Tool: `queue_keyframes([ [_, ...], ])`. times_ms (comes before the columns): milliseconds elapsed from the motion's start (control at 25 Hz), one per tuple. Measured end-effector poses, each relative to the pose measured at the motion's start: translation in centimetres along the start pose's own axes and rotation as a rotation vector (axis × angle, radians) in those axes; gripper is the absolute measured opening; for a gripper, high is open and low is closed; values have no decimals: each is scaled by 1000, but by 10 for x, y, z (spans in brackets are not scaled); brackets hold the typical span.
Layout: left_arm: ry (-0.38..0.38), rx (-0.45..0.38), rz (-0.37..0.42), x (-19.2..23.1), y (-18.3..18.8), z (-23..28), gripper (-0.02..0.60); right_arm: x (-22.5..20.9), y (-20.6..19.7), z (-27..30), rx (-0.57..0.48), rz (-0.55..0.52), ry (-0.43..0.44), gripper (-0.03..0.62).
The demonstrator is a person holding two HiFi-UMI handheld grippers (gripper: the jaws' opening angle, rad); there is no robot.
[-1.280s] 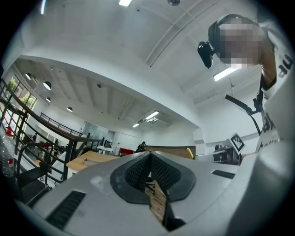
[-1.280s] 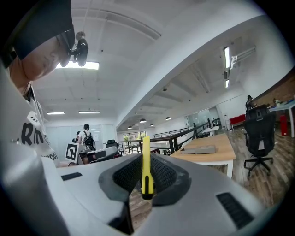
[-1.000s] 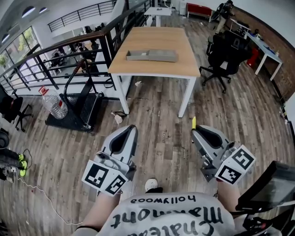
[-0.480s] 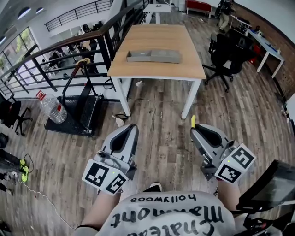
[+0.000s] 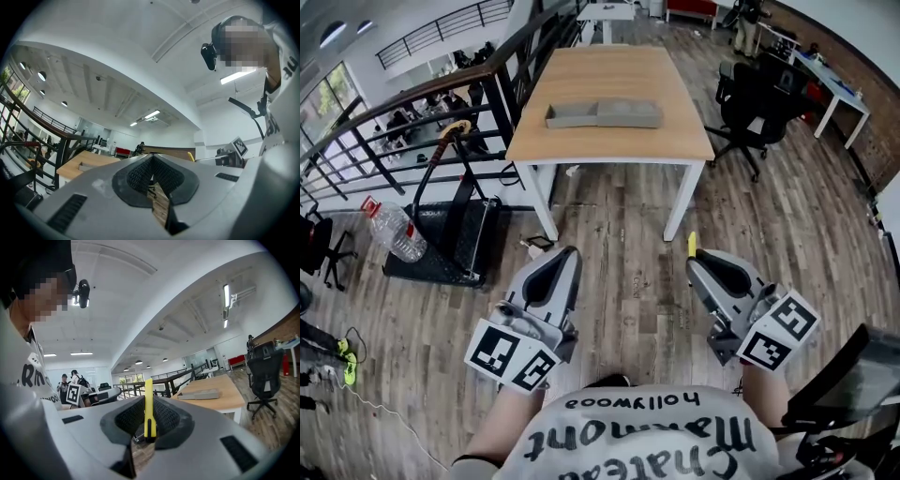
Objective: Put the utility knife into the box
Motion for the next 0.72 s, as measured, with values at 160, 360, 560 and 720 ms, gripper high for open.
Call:
queue_keyframes([
  [160, -18, -4, 0, 6, 0, 10, 6, -6, 1, 4, -2, -1, -18, 57],
  [360, -31, -1, -2, 11, -1, 15, 6, -8, 3, 7, -7, -1, -29, 57],
  [560, -32, -2, -3, 16, -1, 15, 6, -8, 3, 13, -11, -4, -30, 57],
  [720, -31, 2, -10, 16, -4, 16, 6, -9, 3, 12, -5, -9, -34, 57],
])
Point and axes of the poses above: the fingertips, and each gripper's own axes: z forward along the fingers, x to its left, y out of its top, the point moved 7 cm from there along -z, backward along the fingers, and after that the axes turned 3 degrees about x, right-handed, at the moved point
